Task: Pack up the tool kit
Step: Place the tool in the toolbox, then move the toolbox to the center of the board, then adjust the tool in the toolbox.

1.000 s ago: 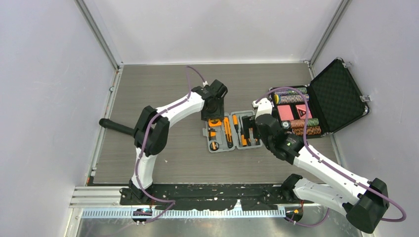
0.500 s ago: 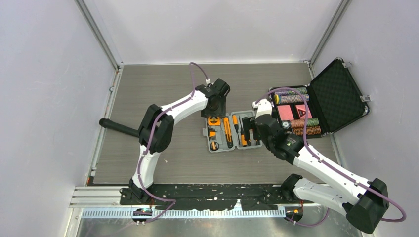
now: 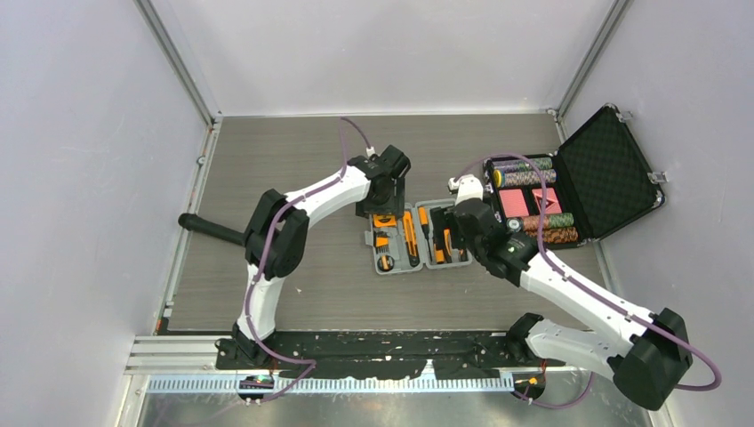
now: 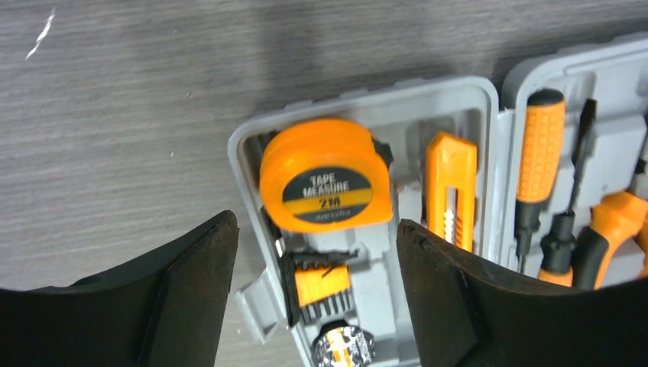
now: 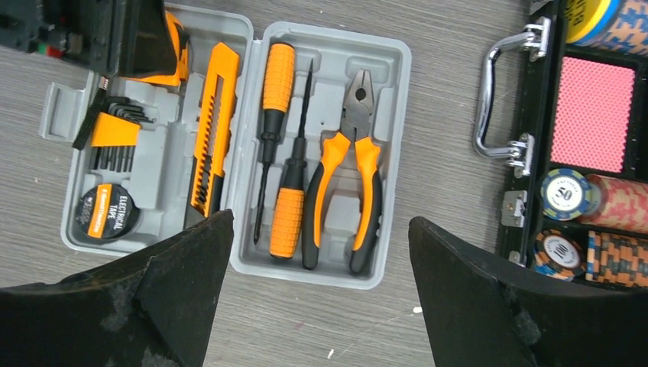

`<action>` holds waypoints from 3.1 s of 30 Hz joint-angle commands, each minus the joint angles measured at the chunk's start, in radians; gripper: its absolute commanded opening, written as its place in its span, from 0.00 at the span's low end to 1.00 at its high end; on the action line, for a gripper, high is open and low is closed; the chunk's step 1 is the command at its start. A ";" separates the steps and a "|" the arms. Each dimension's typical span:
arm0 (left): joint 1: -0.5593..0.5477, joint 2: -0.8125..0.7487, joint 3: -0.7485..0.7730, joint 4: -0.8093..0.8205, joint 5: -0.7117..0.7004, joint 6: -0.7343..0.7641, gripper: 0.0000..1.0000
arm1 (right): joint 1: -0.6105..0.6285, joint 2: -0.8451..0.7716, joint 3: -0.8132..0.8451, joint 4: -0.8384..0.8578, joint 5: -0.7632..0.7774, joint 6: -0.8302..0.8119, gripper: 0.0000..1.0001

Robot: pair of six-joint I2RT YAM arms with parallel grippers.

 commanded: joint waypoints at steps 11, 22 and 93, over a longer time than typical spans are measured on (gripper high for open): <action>0.041 -0.408 -0.386 0.196 0.102 -0.017 0.73 | -0.189 0.333 0.204 0.042 -0.308 0.143 0.78; 0.108 -0.355 -0.519 0.350 0.314 -0.058 0.50 | -0.186 0.401 0.187 0.087 -0.440 0.157 0.71; 0.188 -0.789 -1.074 0.639 0.285 -0.285 0.39 | 0.180 0.833 0.479 0.033 -0.555 -0.118 0.27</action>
